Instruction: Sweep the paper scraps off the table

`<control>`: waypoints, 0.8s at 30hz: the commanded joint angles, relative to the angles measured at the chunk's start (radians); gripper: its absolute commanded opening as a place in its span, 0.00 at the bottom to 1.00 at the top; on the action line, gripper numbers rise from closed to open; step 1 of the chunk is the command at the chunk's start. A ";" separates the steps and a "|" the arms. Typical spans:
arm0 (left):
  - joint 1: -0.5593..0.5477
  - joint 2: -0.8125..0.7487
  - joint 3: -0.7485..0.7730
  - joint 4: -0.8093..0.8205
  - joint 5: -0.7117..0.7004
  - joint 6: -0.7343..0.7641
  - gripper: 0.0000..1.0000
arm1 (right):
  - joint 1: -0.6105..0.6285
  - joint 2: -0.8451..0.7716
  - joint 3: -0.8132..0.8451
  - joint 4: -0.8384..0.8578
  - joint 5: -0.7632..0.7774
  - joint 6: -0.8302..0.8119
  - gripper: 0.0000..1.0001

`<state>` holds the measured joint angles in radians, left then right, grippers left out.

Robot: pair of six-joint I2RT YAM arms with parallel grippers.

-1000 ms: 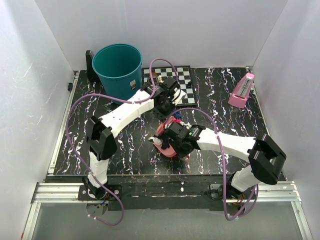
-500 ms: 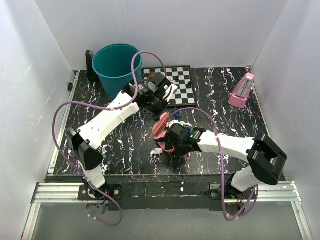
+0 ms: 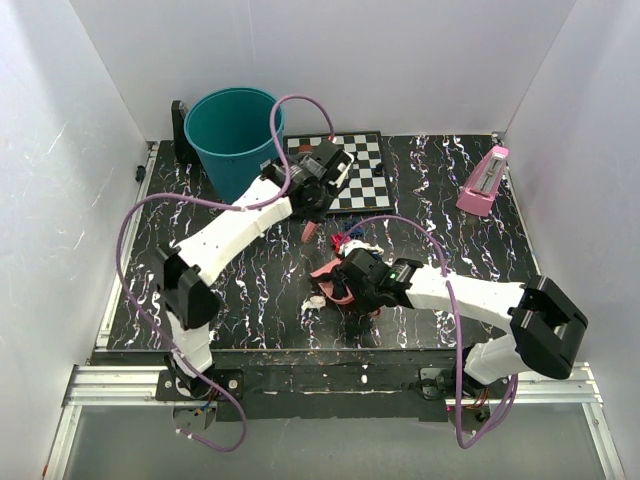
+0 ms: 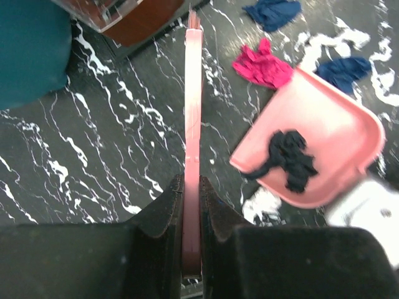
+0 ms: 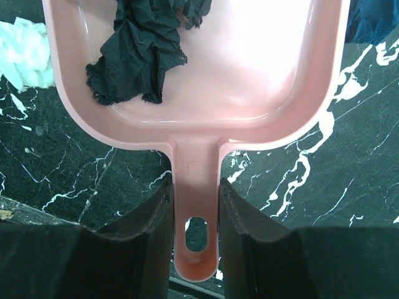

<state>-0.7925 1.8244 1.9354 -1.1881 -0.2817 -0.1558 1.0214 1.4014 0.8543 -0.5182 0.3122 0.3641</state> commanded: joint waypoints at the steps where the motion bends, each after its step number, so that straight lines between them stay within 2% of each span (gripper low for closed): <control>1: 0.016 0.133 0.072 0.074 -0.076 0.039 0.00 | 0.002 0.008 0.022 -0.023 0.005 0.018 0.01; 6: 0.016 0.263 0.172 0.099 -0.062 0.078 0.00 | 0.002 0.033 0.068 -0.153 -0.004 0.070 0.01; 11: 0.013 0.280 0.185 0.191 -0.036 0.127 0.00 | -0.013 0.010 0.066 -0.236 -0.053 0.131 0.01; 16: -0.010 0.306 0.201 0.176 0.005 0.222 0.00 | -0.055 0.022 0.072 -0.215 -0.055 0.099 0.01; 21: -0.027 0.314 0.200 0.104 0.177 0.286 0.00 | -0.104 0.068 0.083 -0.164 -0.070 0.059 0.01; 24: -0.028 0.314 0.177 0.076 0.352 0.329 0.00 | -0.109 0.097 0.081 -0.154 -0.068 0.055 0.01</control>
<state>-0.8078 2.1532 2.1033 -1.0687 -0.1745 0.0956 0.9257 1.4628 0.9054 -0.6891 0.2466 0.4381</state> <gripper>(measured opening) 0.078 0.368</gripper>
